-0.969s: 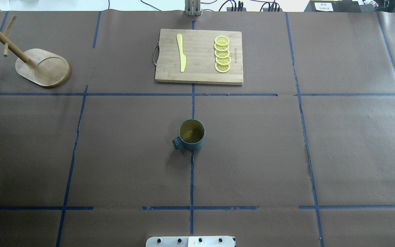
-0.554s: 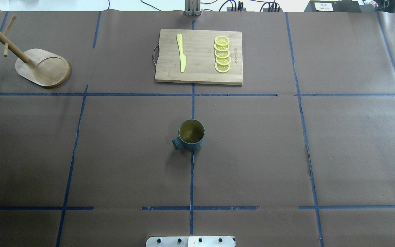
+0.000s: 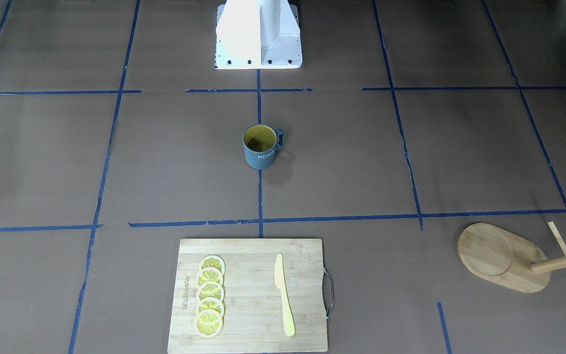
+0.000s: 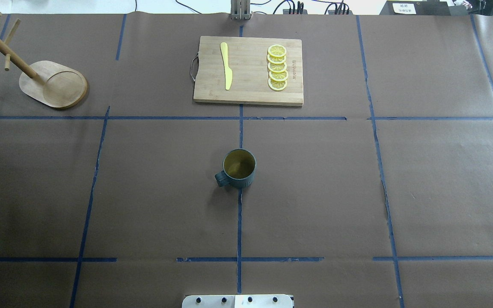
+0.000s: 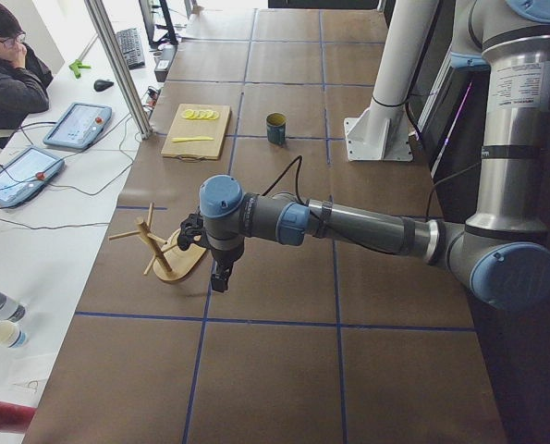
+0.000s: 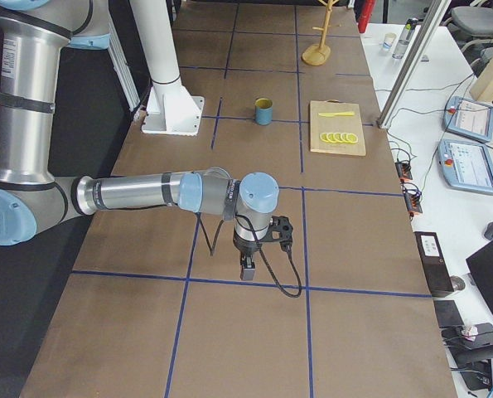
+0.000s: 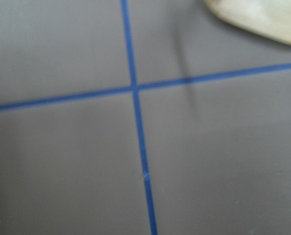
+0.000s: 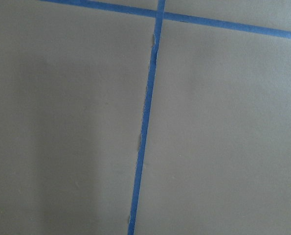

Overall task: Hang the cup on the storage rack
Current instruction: 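Reach the left gripper toward the teal mug's handle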

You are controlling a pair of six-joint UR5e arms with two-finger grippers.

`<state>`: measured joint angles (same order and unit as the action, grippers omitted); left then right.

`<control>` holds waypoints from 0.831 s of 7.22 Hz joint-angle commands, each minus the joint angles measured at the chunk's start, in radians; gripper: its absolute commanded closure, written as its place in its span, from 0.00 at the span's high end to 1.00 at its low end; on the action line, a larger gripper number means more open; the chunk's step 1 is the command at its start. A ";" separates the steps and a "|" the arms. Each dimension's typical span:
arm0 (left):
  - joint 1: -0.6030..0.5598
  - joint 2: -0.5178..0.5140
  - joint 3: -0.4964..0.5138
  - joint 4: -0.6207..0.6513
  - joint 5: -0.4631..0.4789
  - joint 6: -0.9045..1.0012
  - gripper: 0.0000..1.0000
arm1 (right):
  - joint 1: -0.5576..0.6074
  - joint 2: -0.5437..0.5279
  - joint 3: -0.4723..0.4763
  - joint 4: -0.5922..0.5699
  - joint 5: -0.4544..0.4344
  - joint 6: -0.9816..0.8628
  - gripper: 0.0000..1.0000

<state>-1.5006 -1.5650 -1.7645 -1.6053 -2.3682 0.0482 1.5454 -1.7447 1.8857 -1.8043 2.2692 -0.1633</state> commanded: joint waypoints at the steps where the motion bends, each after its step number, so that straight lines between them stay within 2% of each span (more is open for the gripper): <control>1: 0.093 -0.006 -0.038 -0.161 0.000 -0.002 1.00 | -0.014 0.016 0.001 0.048 0.000 0.052 1.00; 3: 0.274 -0.054 -0.036 -0.380 0.006 -0.049 1.00 | -0.043 0.016 -0.004 0.069 -0.002 0.077 1.00; 4: 0.343 -0.062 -0.035 -0.480 0.012 -0.164 1.00 | -0.053 0.017 -0.004 0.069 0.000 0.080 1.00; 5: 0.426 -0.078 -0.015 -0.659 0.048 -0.227 1.00 | -0.057 0.019 -0.004 0.069 0.001 0.082 1.00; 6: 0.509 -0.105 -0.023 -0.738 0.155 -0.317 1.00 | -0.057 0.019 -0.004 0.069 0.001 0.082 1.00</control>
<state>-1.0922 -1.6423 -1.7877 -2.2114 -2.3050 -0.1673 1.4913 -1.7266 1.8823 -1.7357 2.2696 -0.0831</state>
